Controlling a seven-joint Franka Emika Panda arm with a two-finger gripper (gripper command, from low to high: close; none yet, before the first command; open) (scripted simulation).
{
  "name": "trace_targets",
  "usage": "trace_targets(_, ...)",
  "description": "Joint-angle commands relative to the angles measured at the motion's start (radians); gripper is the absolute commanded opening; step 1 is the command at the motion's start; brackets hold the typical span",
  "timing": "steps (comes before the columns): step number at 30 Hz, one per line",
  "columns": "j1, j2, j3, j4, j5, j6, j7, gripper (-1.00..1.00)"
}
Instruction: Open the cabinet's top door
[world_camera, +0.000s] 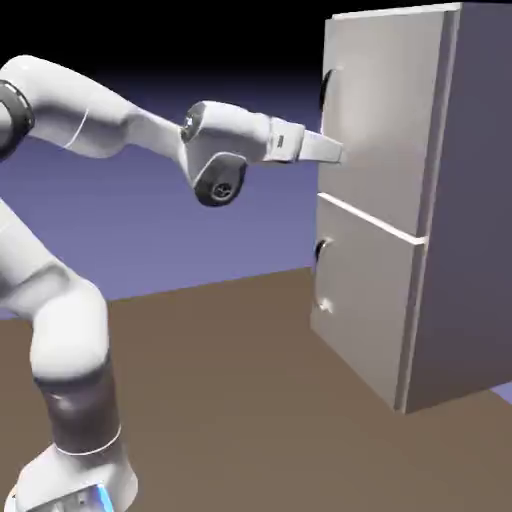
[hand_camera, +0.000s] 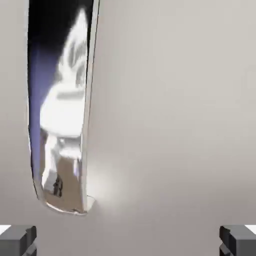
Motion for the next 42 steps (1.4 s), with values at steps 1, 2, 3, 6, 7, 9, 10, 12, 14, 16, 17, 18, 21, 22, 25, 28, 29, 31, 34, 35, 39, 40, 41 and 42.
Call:
trace_targets(1,-0.008,0.002,0.030,0.016,0.044,0.025,-0.026,1.00)
trace_targets(2,-0.017,0.004,0.060,0.033,0.087,0.050,-0.053,1.00)
trace_targets(3,-0.024,0.005,0.084,0.046,0.131,0.074,-0.075,1.00)
trace_targets(6,-0.044,0.006,0.154,0.085,0.261,0.144,-0.140,1.00)
trace_targets(7,-0.050,0.007,0.178,0.097,0.305,0.168,-0.162,1.00)
trace_targets(9,-0.061,0.005,0.214,0.117,0.391,0.212,-0.198,1.00)
trace_targets(10,-0.066,0.003,0.231,0.127,0.435,0.234,-0.215,1.00)
trace_targets(12,-0.061,-0.007,0.212,0.117,0.476,0.245,-0.209,1.00)
trace_targets(14,-0.081,0.065,0.215,0.163,0.431,0.269,-0.203,1.00)
trace_targets(16,-0.100,0.136,0.218,0.208,0.386,0.292,-0.197,1.00)
trace_targets(17,-0.108,0.164,0.220,0.226,0.369,0.301,-0.195,1.00)
trace_targets(18,-0.108,0.164,0.220,0.226,0.369,0.301,-0.195,-1.00)
trace_targets(21,-0.046,0.128,0.147,0.170,0.290,0.275,-0.123,-1.00)
trace_targets(22,-0.011,0.117,0.111,0.151,0.263,0.269,-0.103,-1.00)
trace_targets(25,0.098,0.130,0.023,0.145,0.268,0.290,-0.136,-1.00)
trace_targets(28,0.205,0.123,-0.071,0.122,0.245,0.299,-0.148,-1.00)
trace_targets(29,0.234,0.100,-0.106,0.092,0.201,0.286,-0.114,-1.00)
trace_targets(31,0.295,0.058,-0.178,0.040,0.120,0.266,-0.058,-1.00)
trace_targets(34,0.392,0.000,-0.286,-0.026,0.011,0.243,0.002,-1.00)
trace_targets(35,0.424,-0.020,-0.323,-0.047,-0.023,0.236,0.016,-1.00)
trace_targets(39,0.556,-0.107,-0.468,-0.122,-0.147,0.206,0.051,-1.00)
trace_targets(40,0.588,-0.132,-0.504,-0.140,-0.176,0.197,0.054,-1.00)
trace_targets(41,0.621,-0.159,-0.540,-0.158,-0.203,0.187,0.055,-1.00)
trace_targets(42,0.654,-0.188,-0.576,-0.176,-0.230,0.174,0.052,-1.00)
